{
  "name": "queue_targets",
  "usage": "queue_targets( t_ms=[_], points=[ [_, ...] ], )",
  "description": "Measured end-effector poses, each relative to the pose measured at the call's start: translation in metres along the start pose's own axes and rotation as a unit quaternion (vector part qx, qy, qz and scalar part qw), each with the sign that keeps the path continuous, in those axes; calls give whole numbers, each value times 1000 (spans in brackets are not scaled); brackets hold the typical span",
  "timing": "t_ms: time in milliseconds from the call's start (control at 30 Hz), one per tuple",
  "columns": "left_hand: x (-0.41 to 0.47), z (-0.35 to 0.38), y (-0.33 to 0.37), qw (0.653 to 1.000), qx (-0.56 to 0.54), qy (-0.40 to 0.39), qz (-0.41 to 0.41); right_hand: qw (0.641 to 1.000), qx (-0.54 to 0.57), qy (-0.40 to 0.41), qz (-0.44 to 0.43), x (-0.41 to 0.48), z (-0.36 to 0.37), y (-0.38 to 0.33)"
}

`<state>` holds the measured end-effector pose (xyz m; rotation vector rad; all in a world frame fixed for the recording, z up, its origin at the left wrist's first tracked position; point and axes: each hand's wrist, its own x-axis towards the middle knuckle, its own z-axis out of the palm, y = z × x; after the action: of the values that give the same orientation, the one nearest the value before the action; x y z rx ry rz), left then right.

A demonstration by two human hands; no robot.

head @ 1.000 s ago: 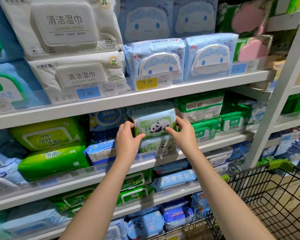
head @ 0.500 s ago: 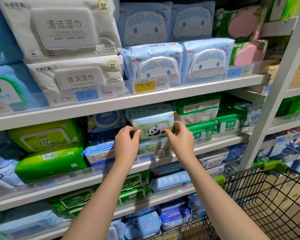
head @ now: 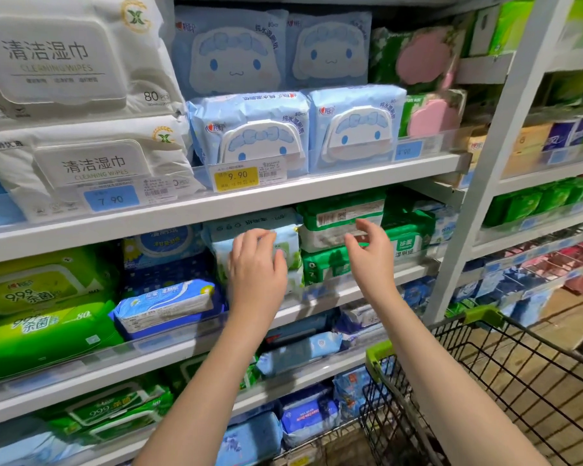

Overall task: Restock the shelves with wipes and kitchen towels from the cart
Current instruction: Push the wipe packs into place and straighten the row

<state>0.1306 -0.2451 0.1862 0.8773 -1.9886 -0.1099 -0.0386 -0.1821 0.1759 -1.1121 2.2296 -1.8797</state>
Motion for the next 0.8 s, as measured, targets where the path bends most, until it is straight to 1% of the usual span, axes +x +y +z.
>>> queue_targets(
  t_ms=[67, 167, 267, 367, 433, 533, 667, 800],
  points=[
    [8, 8, 20, 996, -44, -76, -6, 1000, -20, 21, -2, 15, -10, 3],
    [25, 21, 45, 980, -75, -174, -59, 998, -45, 36, 18, 40, -20, 5],
    [39, 32, 59, 960, -110, -221, -131, 997, -44, 10, 66, 66, -25, 6],
    [43, 40, 65, 957, -95, -219, -162, 992, -13, -8, 124, 85, -25, 6],
    [42, 42, 69, 957, -97, -210, -177, 990, 5, -12, 140, 91, -24, 8],
    [41, 45, 76, 957, -95, -193, -197, 987, 36, -13, 156, 94, -26, 14],
    [43, 51, 77, 948, -141, -163, -234, 983, 84, -25, 164, 90, -33, 21],
    [42, 53, 78, 943, -169, -141, -249, 978, 121, -53, 164, 86, -43, 26]
  ],
)
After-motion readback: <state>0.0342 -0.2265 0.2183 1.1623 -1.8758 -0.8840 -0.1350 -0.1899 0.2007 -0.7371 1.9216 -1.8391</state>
